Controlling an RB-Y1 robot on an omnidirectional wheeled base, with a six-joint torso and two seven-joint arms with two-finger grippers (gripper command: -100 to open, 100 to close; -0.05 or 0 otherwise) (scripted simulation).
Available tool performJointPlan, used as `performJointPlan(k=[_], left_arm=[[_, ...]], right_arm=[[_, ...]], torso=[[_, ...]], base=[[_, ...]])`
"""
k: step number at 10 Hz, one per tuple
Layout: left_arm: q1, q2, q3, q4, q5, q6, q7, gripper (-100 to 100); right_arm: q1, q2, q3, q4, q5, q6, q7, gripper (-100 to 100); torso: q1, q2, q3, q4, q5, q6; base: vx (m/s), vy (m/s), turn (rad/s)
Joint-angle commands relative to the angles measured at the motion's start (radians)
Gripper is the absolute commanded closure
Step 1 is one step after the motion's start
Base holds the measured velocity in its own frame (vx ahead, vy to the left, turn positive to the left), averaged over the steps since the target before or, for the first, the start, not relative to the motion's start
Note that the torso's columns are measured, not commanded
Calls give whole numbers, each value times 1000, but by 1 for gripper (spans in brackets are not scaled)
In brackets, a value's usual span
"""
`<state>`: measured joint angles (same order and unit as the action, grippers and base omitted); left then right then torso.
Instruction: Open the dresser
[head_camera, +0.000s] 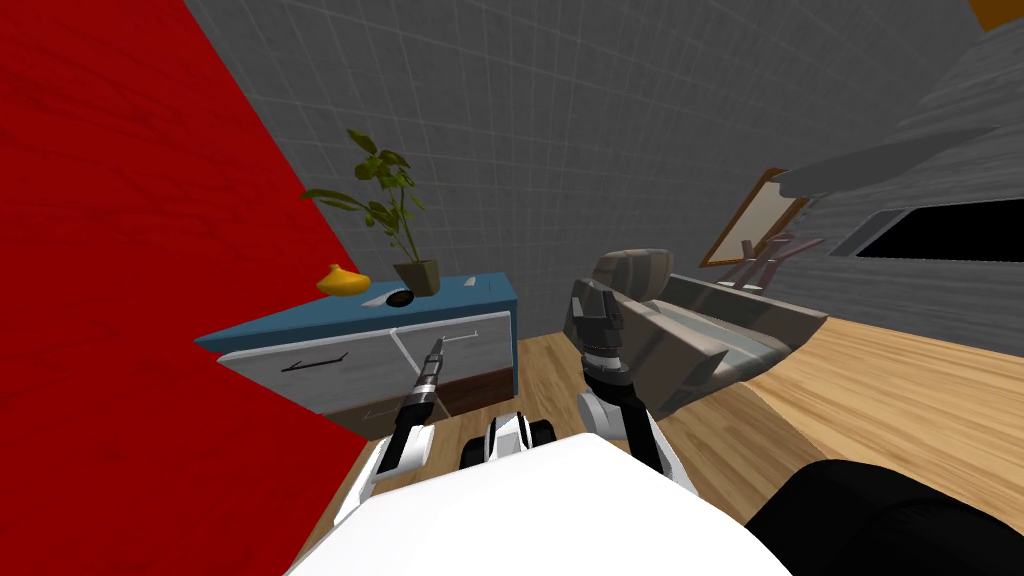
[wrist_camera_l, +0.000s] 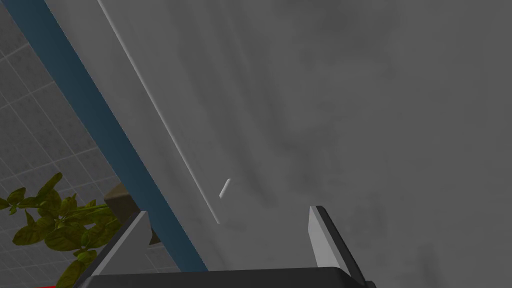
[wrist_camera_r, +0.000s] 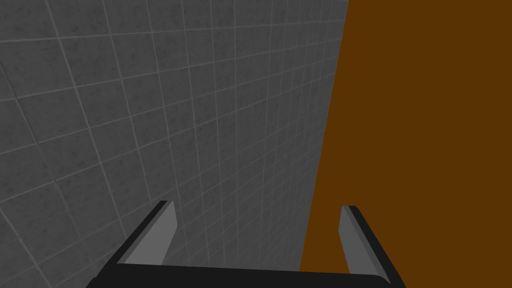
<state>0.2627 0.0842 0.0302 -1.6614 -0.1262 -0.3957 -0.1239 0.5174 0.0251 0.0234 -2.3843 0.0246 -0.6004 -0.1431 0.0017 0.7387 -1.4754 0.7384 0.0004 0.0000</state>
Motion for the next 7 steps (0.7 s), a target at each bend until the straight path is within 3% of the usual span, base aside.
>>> performJointPlan(k=[1, 2, 4, 7], left_arm=[[1, 2, 1, -16, 0, 17, 2, -100], [1, -2, -1, 11, 0, -9, -1, 100], [12, 3, -7, -25, -1, 13, 4, 100], [27, 9, -13, -55, -2, 31, 9, 100]], right_arm=[[0, 0, 0, 0, 0, 0, 0, 0], [0, 0, 0, 0, 0, 0, 0, 0], [0, 0, 0, 0, 0, 0, 0, 0], [0, 0, 0, 0, 0, 0, 0, 0]], torso=[[0, -2, -1, -1, 0, 0], [-1, 0, 0, 0, 0, 0], [-1, -1, 0, -1, 0, 0], [-3, 1, 1, 0, -1, 0]], base=[[39, 5, -3], [-39, -5, 39], [-79, -5, 12], [-169, -18, 11]])
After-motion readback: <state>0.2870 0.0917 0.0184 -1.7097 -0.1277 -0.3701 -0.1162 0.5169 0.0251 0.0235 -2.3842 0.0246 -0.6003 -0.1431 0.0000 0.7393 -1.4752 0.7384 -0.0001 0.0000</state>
